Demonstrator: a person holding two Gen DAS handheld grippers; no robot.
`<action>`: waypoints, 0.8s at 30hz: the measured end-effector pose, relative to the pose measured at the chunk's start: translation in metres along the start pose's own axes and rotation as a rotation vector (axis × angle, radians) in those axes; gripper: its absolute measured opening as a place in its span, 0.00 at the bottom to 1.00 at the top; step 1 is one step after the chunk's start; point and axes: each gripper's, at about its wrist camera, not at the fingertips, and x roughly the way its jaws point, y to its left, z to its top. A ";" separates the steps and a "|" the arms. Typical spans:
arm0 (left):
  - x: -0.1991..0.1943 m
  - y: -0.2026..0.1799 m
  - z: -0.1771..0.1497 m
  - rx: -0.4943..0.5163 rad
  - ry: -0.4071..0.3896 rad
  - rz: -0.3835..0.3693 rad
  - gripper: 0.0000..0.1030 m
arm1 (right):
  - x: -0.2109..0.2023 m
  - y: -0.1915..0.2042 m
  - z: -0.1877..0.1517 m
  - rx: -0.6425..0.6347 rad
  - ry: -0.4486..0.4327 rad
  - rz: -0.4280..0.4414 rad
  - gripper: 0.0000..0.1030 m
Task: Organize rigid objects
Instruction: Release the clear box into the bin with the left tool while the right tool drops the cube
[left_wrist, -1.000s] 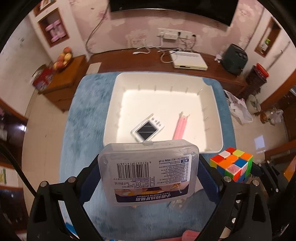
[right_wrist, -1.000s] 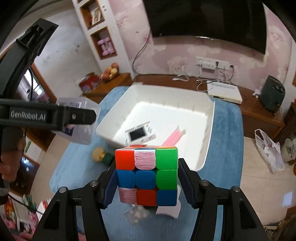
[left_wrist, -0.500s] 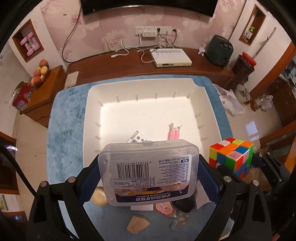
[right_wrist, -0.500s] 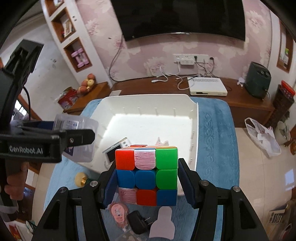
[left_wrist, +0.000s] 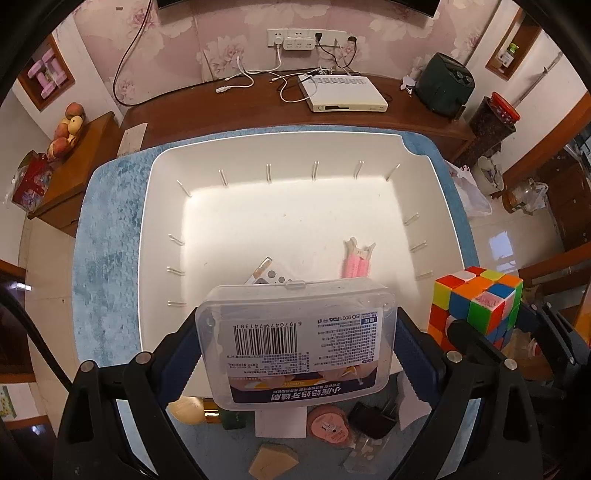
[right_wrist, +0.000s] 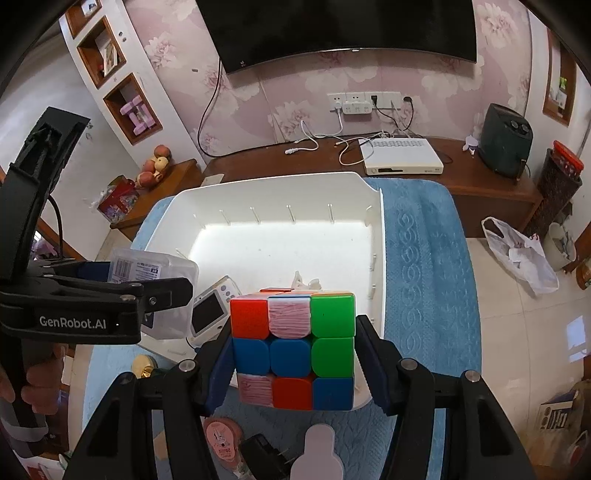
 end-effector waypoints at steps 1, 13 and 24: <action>0.000 0.000 0.000 -0.005 0.001 -0.001 0.93 | 0.000 0.000 0.001 0.000 0.004 0.000 0.60; -0.011 0.004 -0.001 -0.056 -0.014 0.044 0.93 | -0.026 -0.004 0.007 -0.004 -0.052 0.024 0.74; -0.058 -0.008 -0.021 -0.065 -0.114 0.060 0.93 | -0.071 -0.002 -0.004 -0.050 -0.096 0.047 0.76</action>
